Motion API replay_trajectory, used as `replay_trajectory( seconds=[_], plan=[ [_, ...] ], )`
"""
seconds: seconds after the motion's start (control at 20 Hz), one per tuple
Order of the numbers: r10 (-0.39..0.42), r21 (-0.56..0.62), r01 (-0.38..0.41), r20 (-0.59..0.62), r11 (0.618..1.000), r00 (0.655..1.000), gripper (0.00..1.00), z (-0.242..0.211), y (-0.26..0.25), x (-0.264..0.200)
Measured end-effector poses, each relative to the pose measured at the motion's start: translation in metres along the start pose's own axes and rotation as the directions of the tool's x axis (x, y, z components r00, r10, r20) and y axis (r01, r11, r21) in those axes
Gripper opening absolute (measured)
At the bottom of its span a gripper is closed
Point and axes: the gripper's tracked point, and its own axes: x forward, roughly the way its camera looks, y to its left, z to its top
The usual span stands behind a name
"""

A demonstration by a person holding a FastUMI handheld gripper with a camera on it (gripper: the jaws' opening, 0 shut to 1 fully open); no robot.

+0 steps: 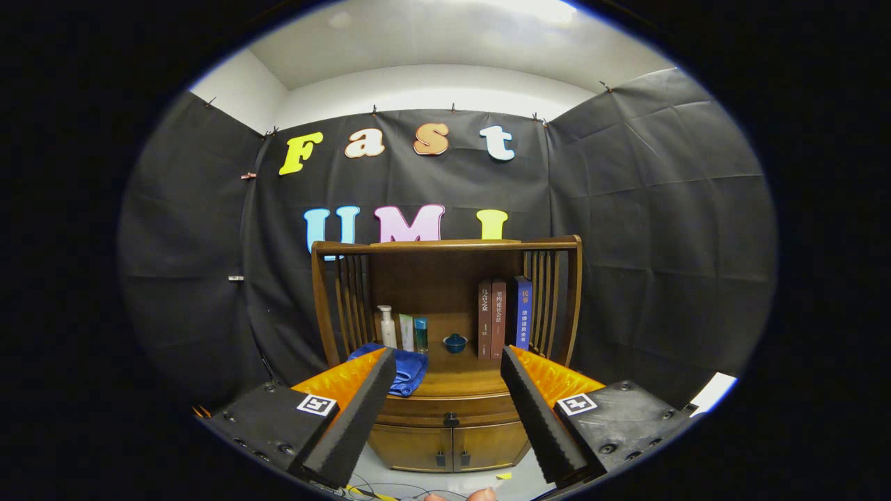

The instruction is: Pull open the drawer, take out the items inside it, and place them on the countertop above the cabinet.

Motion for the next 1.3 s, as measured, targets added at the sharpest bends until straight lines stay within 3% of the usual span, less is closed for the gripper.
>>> replay_trajectory(
  seconds=[0.35, 0.65, 1.0, 1.3],
  plan=[
    [-0.015, 0.005, 0.015, -0.011, 1.000, 1.000, 0.99, -0.007, -0.005, 0.008],
    [0.011, 0.027, -0.011, -0.021, 1.000, 1.000, 0.99, -0.040, -0.011, 0.024],
    [-0.004, 0.025, 0.004, 0.013, 1.000, 1.000, 1.00, -0.100, -0.014, 0.053],
    [-0.009, 0.003, 0.009, -0.069, 1.000, 0.998, 1.00, -0.181, -0.021, 0.095]
  ],
)
